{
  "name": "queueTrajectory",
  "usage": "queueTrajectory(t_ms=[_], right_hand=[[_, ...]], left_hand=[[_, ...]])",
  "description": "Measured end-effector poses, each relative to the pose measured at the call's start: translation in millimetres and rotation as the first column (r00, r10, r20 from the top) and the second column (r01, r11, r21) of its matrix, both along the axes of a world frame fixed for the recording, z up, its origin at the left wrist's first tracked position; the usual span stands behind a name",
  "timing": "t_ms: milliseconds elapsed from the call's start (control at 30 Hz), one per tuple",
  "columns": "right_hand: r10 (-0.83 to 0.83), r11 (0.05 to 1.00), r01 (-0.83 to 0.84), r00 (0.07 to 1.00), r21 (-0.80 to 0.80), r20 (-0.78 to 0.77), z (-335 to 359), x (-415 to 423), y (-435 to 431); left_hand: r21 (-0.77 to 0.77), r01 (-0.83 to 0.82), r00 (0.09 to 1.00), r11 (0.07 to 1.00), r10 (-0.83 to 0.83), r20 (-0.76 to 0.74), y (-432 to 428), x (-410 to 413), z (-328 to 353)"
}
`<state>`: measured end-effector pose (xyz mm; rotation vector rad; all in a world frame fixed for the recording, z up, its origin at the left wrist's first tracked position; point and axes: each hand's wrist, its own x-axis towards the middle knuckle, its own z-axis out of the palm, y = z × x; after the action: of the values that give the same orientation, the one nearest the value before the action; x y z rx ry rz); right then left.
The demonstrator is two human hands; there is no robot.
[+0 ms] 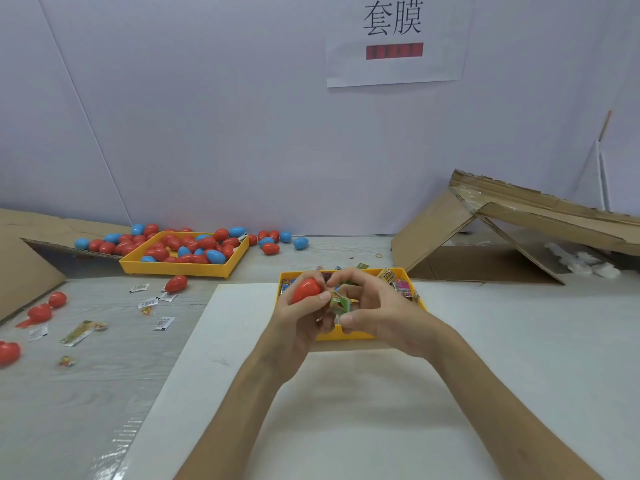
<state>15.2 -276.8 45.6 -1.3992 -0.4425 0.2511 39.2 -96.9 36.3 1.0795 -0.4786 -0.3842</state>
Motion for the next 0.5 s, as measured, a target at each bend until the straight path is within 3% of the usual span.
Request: queueTrajectory(t_ms=[267,500], right_hand=[[-0.271,0.954,0.262,0.961,0.149,0.047,5.6,2.0,-6.3],[-0.304,0.946,0.32,0.932,-0.051,0.198,3.4,-0.5,-2.3]], left_hand=[[-0.028,-0.107,0.992,0.994,0.105,-0.075,-3.6,3.9,-3.2],[-0.03,-0.16,0.985,0.987,0.157,-0.077,-3.0,3.8,-2.6]])
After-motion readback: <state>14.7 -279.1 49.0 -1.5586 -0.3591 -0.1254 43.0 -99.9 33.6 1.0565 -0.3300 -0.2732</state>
